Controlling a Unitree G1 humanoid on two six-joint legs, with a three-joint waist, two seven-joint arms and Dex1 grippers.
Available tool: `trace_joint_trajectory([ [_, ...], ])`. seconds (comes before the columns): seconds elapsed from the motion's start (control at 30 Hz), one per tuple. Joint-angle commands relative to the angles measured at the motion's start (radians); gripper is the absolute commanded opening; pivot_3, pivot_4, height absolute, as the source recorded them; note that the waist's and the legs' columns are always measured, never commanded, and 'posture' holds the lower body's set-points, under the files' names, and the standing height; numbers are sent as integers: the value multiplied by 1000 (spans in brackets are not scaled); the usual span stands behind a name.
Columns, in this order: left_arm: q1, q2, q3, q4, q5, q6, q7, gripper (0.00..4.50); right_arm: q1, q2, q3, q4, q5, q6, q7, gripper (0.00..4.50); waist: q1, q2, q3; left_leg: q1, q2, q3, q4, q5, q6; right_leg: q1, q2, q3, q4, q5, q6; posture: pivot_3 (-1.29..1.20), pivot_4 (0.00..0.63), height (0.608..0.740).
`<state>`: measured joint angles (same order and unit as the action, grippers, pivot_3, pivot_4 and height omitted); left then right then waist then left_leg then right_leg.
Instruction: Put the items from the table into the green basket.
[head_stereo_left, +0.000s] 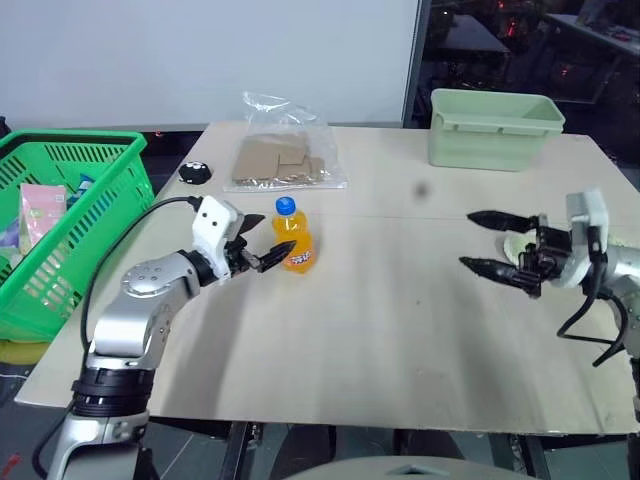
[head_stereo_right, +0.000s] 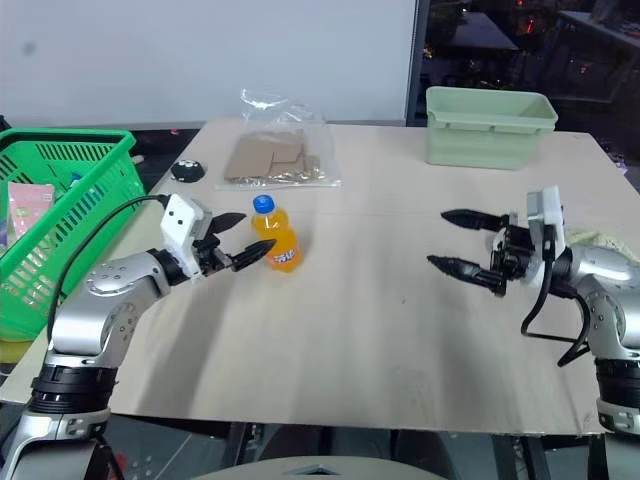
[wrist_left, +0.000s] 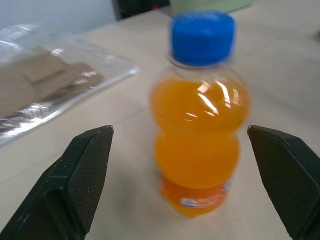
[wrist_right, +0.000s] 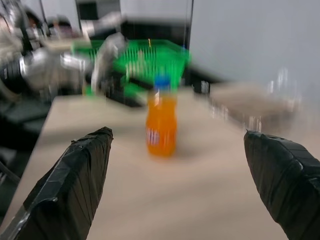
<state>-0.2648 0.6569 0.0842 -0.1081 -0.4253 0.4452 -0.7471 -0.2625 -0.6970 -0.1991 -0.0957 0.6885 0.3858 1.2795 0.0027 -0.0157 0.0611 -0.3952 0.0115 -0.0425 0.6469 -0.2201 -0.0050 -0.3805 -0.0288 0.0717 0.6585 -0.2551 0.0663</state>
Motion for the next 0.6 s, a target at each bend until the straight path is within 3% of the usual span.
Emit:
trace_joint_trajectory([
  [0.03, -50, -19, -13, 10, 6, -30, -25, 4482, -25, -11, -19, -27, 16, -17, 6, 4500, -6, 0, 0, 0, 0, 0, 0, 0, 0, 0, 0, 0, 0, 0, 0, 25, 0, 740],
  [0.5, -155, -94, -85, 244, 173, -131, 22, 4482, -24, -11, -33, -6, 21, -34, 24, 4500, -17, 0, 0, 0, 0, 0, 0, 0, 0, 1, 0, 0, 0, 2, 3, 15, 0, 740],
  [0.6, -158, -113, -69, 249, 167, -147, 21, 3239, -22, -11, -33, -1, 21, -40, 28, 4500, -16, 0, 0, 0, 0, 0, 1, 0, 0, 1, 0, 0, 0, 2, 3, 15, 0, 740],
])
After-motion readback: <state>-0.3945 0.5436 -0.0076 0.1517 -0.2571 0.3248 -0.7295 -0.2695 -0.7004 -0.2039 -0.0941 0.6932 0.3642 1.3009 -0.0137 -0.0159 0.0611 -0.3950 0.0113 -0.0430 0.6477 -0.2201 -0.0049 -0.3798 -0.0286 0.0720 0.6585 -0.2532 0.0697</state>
